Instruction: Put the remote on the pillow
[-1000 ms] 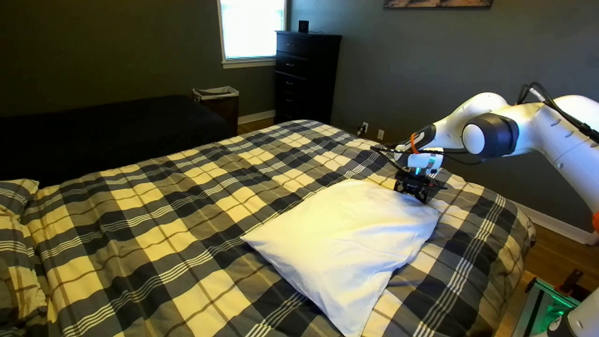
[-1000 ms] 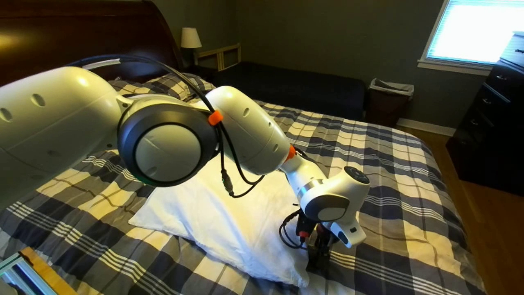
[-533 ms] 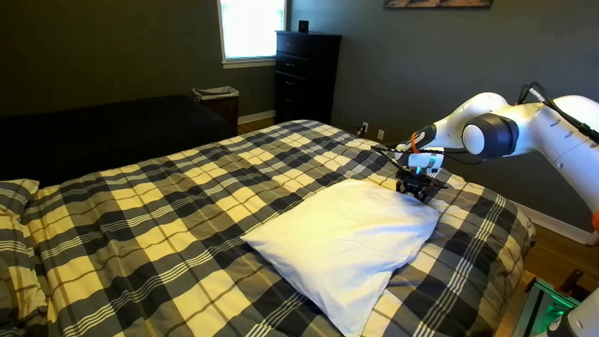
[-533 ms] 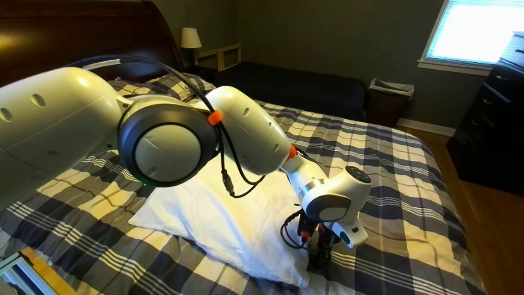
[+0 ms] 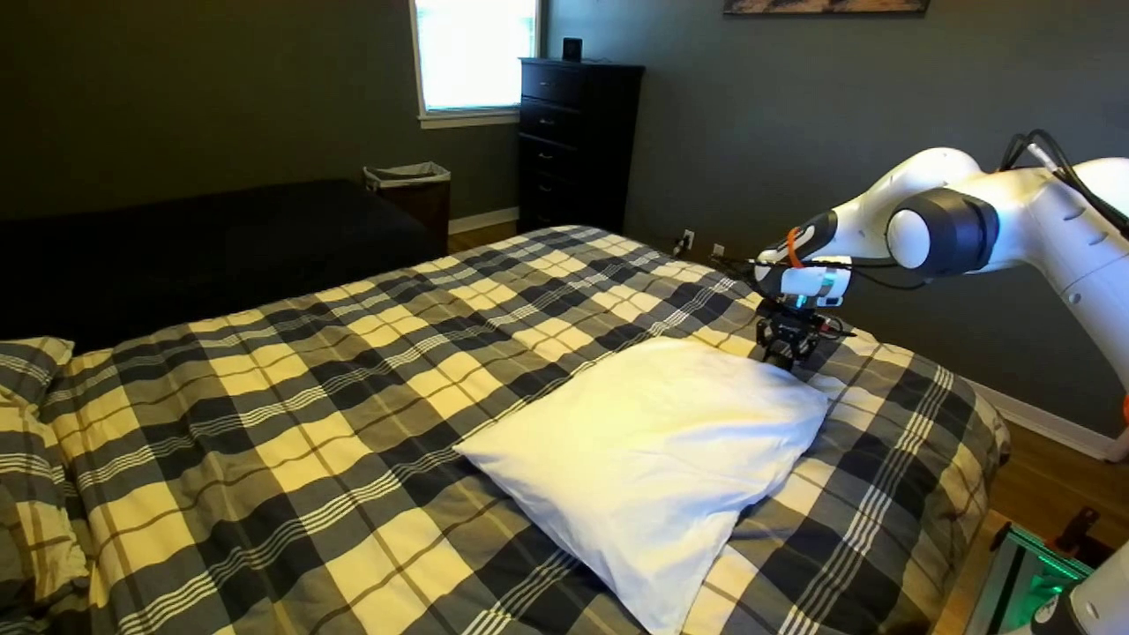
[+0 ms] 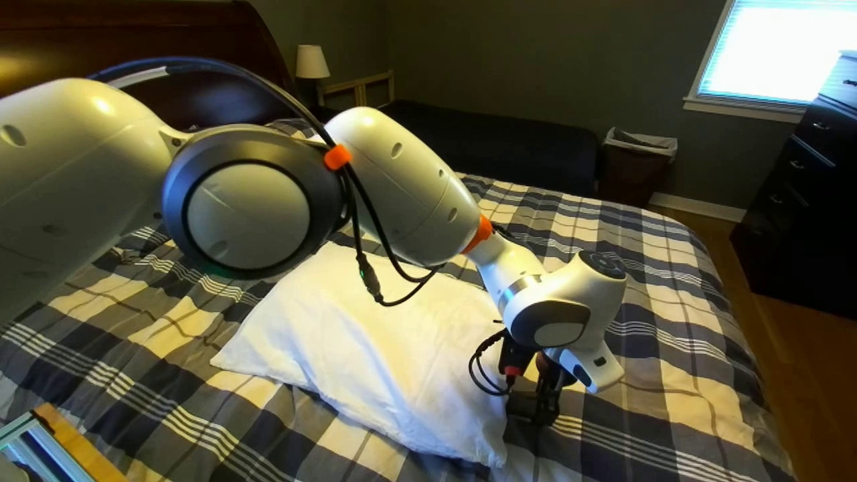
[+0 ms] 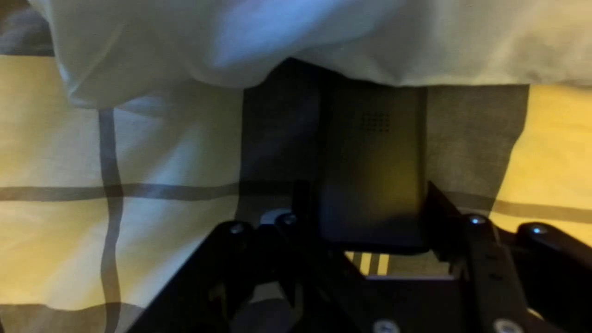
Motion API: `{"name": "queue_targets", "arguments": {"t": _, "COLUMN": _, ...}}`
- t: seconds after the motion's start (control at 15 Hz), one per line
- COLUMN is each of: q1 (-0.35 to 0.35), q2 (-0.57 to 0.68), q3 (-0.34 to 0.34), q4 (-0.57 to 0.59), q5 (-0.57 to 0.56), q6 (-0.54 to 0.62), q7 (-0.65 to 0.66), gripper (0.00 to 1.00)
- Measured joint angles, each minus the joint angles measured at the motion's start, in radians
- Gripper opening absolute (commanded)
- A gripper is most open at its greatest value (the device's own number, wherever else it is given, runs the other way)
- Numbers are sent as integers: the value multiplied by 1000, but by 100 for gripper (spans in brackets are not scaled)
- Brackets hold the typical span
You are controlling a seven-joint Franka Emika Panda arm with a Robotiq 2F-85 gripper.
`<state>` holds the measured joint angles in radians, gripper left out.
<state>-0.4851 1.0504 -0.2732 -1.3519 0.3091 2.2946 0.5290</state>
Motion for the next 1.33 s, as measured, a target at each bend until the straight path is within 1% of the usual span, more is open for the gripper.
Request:
{"name": "queue_targets", "arguments": {"t": 0.27, "q1": 6, "q2": -79, "q3": -24, "q4": -53, "q5": -11, "q6": -8, "q7": -16, "gripper": 33}}
{"name": "queue_targets", "arguments": {"t": 0.53, "q1": 6, "q2": -140, "q3": -40, "q4": -83, "q5": -17, "q6": -47, "q7": -59, "gripper": 33}}
{"name": "queue_targets", "arguments": {"t": 1.0, "q1": 11, "q2": -218, "q3": -35, "q4": -130, "q5": -20, "q6": -71, "q7": -167, "gripper": 33}}
{"name": "queue_targets", "arguments": {"t": 1.33, "q1": 22, "q2": -275, "q3": -33, "q4": -149, "q5": -20, "q6": -142, "q7": -183, "gripper": 33}}
